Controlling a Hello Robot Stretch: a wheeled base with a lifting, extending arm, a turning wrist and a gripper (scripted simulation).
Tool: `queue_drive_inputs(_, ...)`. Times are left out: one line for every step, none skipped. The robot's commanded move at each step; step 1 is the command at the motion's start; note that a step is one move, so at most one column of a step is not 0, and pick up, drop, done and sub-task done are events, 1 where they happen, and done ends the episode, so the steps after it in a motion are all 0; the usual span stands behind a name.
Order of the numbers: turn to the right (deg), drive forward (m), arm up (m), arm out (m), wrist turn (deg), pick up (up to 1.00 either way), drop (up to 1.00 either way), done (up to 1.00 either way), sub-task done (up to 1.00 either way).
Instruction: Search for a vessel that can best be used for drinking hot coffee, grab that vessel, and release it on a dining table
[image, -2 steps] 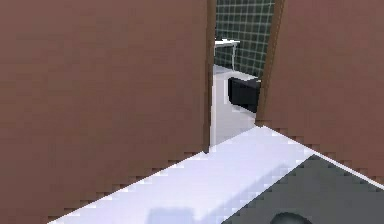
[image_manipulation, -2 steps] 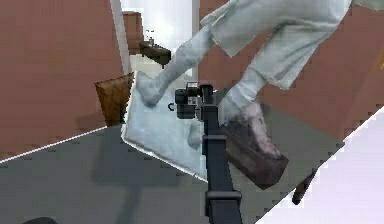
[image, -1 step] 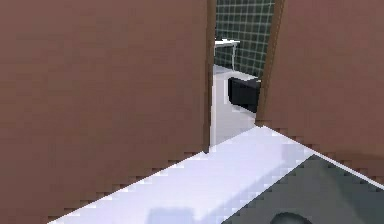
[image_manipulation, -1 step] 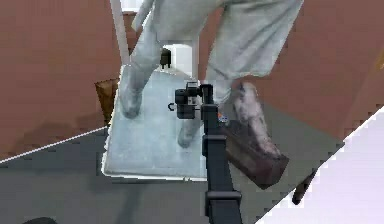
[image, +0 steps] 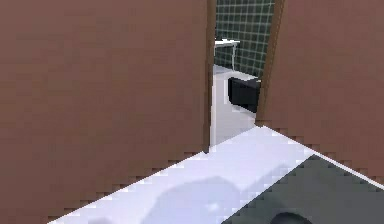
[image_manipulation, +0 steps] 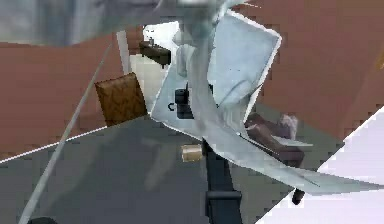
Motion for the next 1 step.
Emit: queue_drive_inputs(0.0,0.0,0.1,0.0,0.0,0.0,0.0,0.0,0.0)
